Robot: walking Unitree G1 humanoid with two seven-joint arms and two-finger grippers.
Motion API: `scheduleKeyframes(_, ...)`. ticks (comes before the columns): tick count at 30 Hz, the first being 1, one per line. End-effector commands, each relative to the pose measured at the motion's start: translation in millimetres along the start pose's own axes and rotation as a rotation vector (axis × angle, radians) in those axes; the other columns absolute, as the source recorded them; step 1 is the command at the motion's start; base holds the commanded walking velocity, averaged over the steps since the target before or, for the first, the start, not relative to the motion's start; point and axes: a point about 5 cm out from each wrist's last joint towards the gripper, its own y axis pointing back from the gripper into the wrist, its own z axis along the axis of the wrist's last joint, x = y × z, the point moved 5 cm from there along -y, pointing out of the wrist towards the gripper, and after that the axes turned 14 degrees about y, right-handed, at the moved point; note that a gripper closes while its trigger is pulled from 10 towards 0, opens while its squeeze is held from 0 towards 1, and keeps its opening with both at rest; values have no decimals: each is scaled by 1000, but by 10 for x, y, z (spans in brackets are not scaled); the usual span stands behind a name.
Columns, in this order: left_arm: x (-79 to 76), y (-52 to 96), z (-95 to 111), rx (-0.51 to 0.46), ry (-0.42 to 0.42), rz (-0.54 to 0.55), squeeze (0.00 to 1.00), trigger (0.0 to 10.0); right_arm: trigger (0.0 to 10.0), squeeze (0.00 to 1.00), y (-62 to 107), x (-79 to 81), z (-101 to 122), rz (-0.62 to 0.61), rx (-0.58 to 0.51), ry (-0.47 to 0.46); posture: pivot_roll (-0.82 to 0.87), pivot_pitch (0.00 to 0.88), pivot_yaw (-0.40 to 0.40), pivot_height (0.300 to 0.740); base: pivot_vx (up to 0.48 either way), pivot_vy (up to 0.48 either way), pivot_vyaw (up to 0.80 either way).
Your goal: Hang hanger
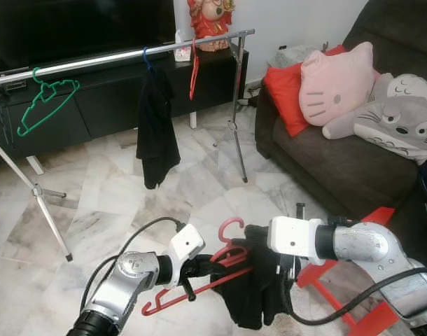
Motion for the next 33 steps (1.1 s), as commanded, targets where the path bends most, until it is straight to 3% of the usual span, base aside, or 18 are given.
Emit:
scheduleKeyframes(1, 23, -23, 35, -7, -17, 10, 0, 10000, 10000, 0, -8, -30, 231, 0, -90, 29, -154, 0, -25, 740, 0, 0, 0)
scheduleKeyframes(4, 7, -57, 82, -38, -4, 10, 0, 10000, 10000, 0, -13, 23, 274, 26, -109, 26, -151, 0, -26, 740, 0, 0, 0)
scheduleKeyframes(7, 23, -45, 96, -49, -2, 19, 0, 10000, 10000, 0, 26, -30, 5, -14, 17, 24, -151, 0, -26, 740, 0, 0, 0)
scheduleKeyframes(8, 50, -19, 83, -47, -5, 30, 0, 10000, 10000, 0, 93, -70, -217, -37, 124, 25, -151, 0, -26, 740, 0, 0, 0)
scheduleKeyframes(10, 75, 4, 68, -44, -9, 41, 0, 10000, 10000, 0, 161, -93, -390, -52, 208, 22, -151, 0, -27, 740, 0, 0, 0)
scheduleKeyframes(11, 102, 30, 54, -40, -14, 54, 0, 10000, 10000, 0, 244, -107, -591, -62, 310, 26, -152, 0, -26, 740, 0, 0, 0)
scheduleKeyframes(15, 125, 54, 22, -24, -26, 66, 0, 10000, 10000, 0, 326, -117, -777, -77, 402, 12, -150, 0, -27, 740, 0, 0, 0)
scheduleKeyframes(24, 69, 56, 2, -10, -26, 26, 0, 10000, 10000, 0, 228, -119, -743, -88, 365, 18, -147, 0, -28, 740, 0, 0, 0)
scheduleKeyframes(33, -109, 109, -23, 22, -3, -97, 0, 10000, 10000, 0, 230, -113, -803, -82, 374, 18, -144, 0, -31, 740, 0, 0, 0)
